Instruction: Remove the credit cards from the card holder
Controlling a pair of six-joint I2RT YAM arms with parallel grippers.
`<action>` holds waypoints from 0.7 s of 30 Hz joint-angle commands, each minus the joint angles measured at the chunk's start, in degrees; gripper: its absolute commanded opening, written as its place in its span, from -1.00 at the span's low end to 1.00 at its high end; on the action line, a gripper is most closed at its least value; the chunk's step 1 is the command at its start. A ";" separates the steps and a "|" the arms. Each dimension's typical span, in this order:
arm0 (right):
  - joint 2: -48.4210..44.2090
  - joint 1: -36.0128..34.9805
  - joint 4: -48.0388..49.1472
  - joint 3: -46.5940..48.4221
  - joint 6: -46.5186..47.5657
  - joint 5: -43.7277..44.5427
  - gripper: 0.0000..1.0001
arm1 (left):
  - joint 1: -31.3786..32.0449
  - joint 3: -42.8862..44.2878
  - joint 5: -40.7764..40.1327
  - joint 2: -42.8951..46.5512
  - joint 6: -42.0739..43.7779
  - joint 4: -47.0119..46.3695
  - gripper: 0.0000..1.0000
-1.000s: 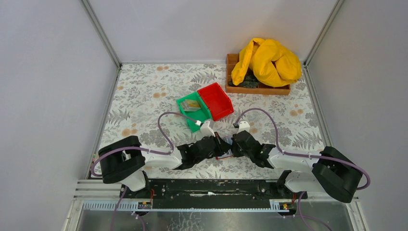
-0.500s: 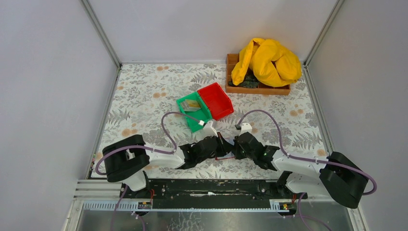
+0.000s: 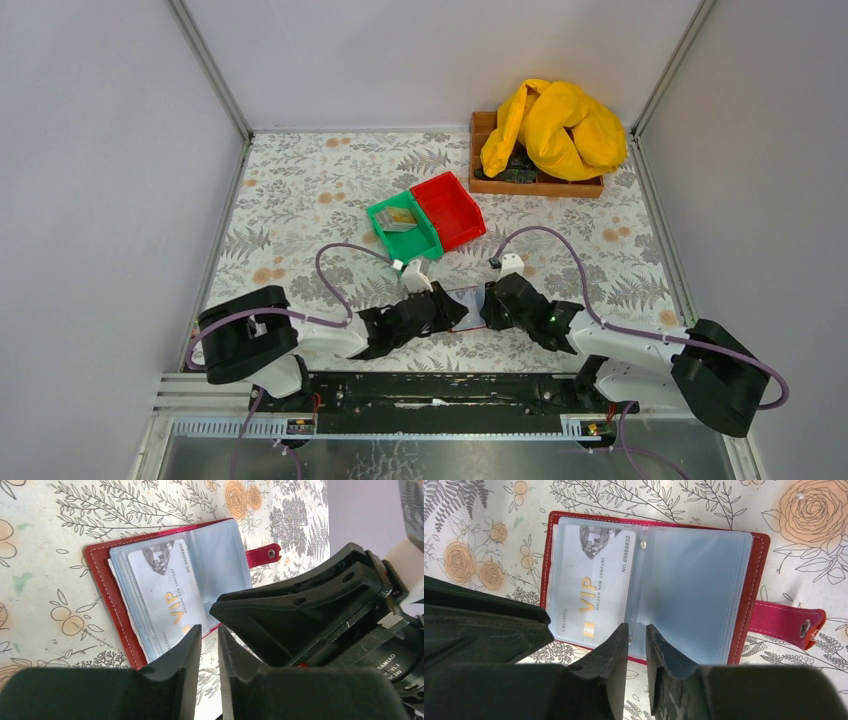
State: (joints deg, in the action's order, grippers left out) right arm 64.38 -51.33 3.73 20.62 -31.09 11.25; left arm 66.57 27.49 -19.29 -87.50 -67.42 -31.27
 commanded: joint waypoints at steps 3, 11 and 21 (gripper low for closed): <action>0.96 -0.37 -1.59 4.49 1.74 0.79 -0.89 | -0.83 -1.29 -2.80 1.51 -0.08 -2.83 -0.83; 3.72 -0.39 -0.37 5.04 1.77 0.51 -0.99 | -1.63 -2.10 -2.83 1.08 -0.47 -2.19 -1.00; 4.39 -0.37 0.73 4.22 1.40 0.58 -1.00 | -2.04 -2.70 -3.65 -0.01 -0.61 -0.91 -1.00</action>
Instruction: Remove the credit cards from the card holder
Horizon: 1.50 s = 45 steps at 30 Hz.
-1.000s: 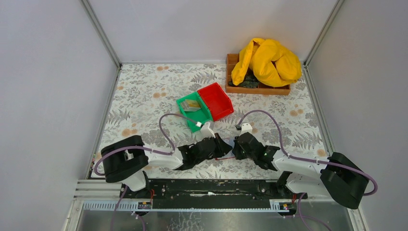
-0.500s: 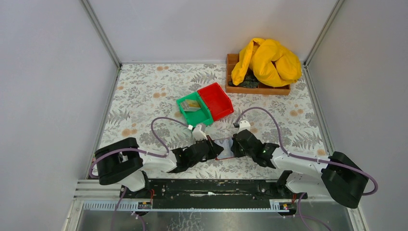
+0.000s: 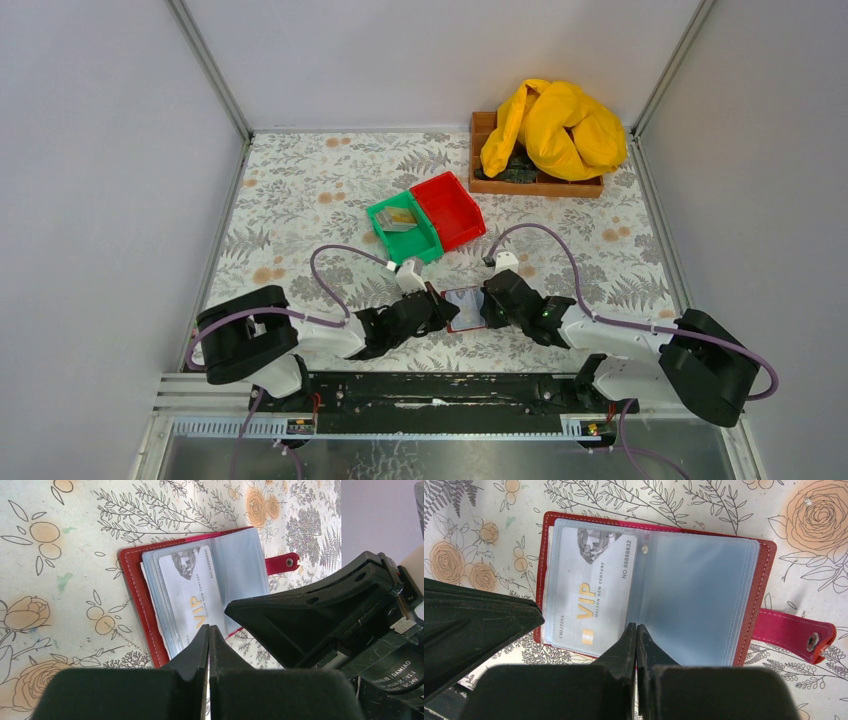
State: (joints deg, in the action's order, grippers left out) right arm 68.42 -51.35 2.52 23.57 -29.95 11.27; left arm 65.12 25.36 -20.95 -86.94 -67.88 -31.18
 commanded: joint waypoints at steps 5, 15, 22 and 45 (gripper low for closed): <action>0.57 -0.33 2.14 1.31 0.27 0.42 -1.00 | -0.58 -0.48 -2.01 -1.95 -0.33 -1.37 -1.00; 0.81 -0.35 2.53 1.11 0.16 0.38 -1.00 | -0.69 -0.52 -2.52 -3.40 -0.41 -1.12 -1.00; 0.83 -0.38 2.77 0.64 0.08 0.52 -1.00 | -0.94 -0.92 -2.49 -3.64 -0.50 -0.99 -1.00; 2.23 -0.35 4.04 0.34 -0.06 -1.14 -1.00 | -1.10 1.21 1.93 -8.47 -0.42 -6.07 -1.00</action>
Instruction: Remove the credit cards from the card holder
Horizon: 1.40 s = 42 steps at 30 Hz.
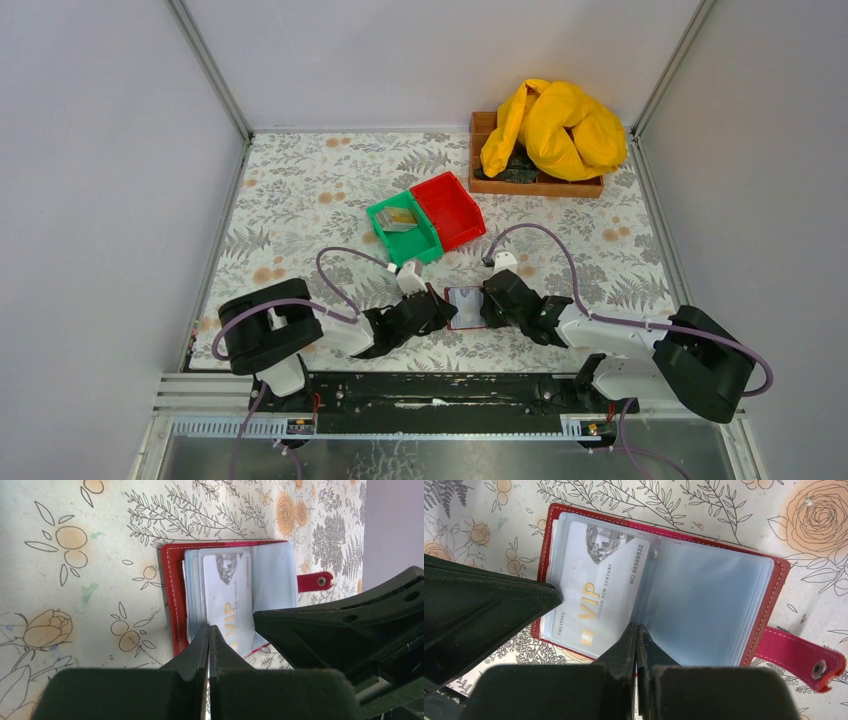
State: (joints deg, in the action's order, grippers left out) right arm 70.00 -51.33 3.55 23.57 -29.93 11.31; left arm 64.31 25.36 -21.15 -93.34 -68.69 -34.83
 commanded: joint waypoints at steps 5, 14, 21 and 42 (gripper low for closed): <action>0.42 -0.35 3.22 0.05 -0.21 -1.19 -1.00 | -0.31 1.53 4.22 -3.31 0.31 -5.21 -1.00; 0.62 -0.34 3.39 -0.02 -0.19 -0.95 -0.99 | -0.24 1.36 6.35 -1.59 0.39 -7.34 -1.00; 1.02 -0.38 3.74 -0.10 -0.43 -1.04 -1.00 | -0.31 1.50 6.62 -0.08 0.66 -7.27 -1.00; 0.76 -0.28 3.83 -0.45 -0.65 -0.68 -1.00 | -0.17 2.63 7.76 0.77 0.97 -7.47 -1.00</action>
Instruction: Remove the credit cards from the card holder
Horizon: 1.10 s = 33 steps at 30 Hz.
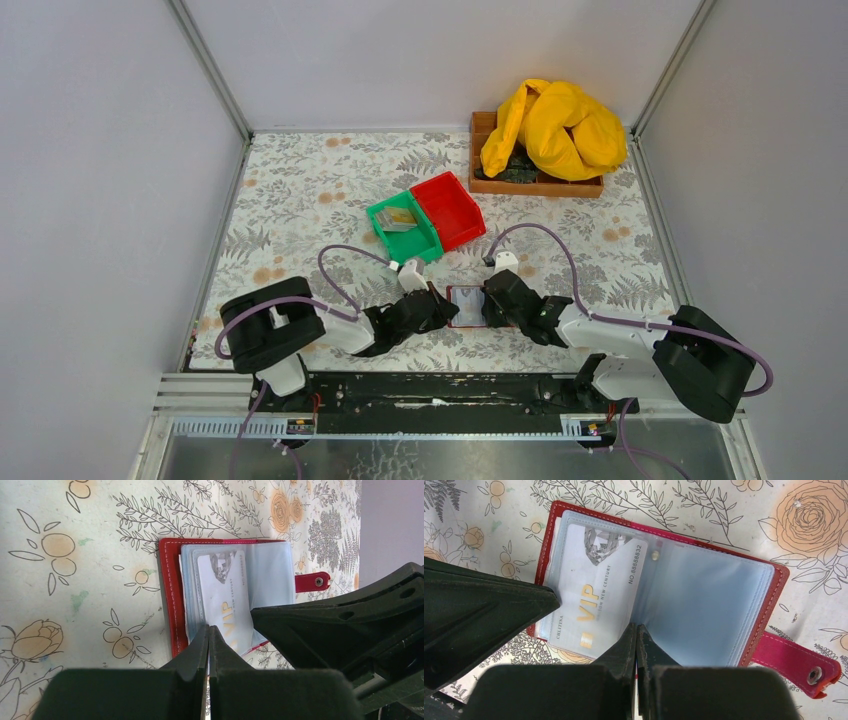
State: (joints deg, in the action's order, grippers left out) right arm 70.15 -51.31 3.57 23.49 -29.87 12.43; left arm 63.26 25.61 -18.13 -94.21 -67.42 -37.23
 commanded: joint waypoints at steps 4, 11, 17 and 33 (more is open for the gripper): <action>0.34 -0.32 3.75 -0.30 -0.62 -1.83 -1.00 | 0.81 2.73 4.64 2.32 0.07 -4.26 -1.00; 0.21 -0.36 3.66 -0.28 -0.53 -1.88 -1.00 | 0.81 2.98 4.55 2.34 0.09 -4.16 -1.00; 0.34 -0.37 3.66 -0.11 -0.41 -1.88 -1.00 | 0.81 3.47 4.57 2.50 0.41 -3.81 -1.00; 0.13 -0.23 3.52 -0.10 -0.17 -1.92 -1.00 | 0.81 3.89 5.12 2.53 0.72 -4.54 -1.00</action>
State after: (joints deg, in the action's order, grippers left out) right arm 70.15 -51.31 3.55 23.49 -29.78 12.82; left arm 63.26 26.41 -16.88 -92.18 -66.11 -34.72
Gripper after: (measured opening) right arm 0.011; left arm 0.010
